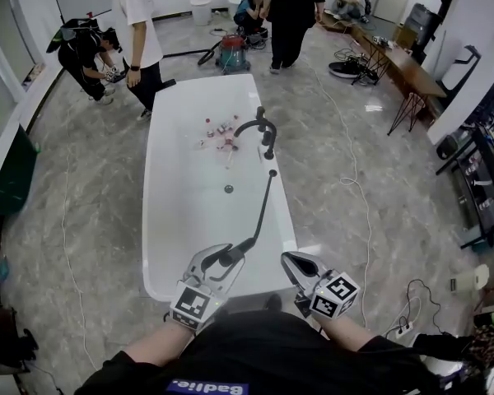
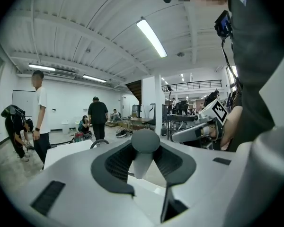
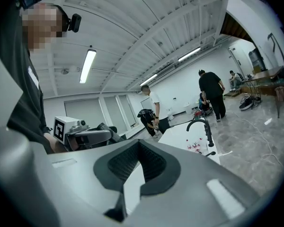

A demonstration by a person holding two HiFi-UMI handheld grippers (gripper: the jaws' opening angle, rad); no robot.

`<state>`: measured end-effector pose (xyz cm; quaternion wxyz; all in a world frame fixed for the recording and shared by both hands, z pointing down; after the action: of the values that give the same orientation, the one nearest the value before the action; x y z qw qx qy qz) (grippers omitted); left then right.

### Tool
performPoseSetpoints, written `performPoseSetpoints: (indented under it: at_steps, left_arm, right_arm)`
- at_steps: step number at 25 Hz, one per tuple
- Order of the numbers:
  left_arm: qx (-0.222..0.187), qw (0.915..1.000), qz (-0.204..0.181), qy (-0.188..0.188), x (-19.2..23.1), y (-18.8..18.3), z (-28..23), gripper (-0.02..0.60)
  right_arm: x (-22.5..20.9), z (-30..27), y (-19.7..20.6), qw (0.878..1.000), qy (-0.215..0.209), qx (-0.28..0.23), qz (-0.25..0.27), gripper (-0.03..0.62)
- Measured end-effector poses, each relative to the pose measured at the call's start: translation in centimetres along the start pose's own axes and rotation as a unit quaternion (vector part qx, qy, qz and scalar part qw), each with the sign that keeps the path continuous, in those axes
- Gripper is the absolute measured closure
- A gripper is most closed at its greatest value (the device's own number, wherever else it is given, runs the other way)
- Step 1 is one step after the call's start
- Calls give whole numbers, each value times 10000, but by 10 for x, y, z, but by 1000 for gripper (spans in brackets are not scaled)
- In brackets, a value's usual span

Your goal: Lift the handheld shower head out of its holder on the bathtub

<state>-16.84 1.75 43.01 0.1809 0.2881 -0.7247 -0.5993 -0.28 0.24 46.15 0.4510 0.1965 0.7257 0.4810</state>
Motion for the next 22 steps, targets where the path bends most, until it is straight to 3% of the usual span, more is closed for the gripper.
performPoseSetpoints:
  at_steps: [9, 22]
  left_arm:
    - [7, 9998, -112, 176, -20, -8, 25, 445]
    - [49, 9992, -144, 357, -34, -1, 11, 445]
  right_arm:
    - [14, -11, -3, 9997, -175, 68, 171, 602]
    - [16, -12, 3, 9987, -200, 127, 443, 602]
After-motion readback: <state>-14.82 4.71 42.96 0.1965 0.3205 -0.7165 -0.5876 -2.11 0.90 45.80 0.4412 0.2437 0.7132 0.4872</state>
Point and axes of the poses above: the fingertips, and each gripper's own axes: z backward along the fingers, x to its left, y out of its underside, the point moved 4 cm from there along z, backward along the fingers, and after that the axes turned 5 degrees about -z, right-handed, at the moved point
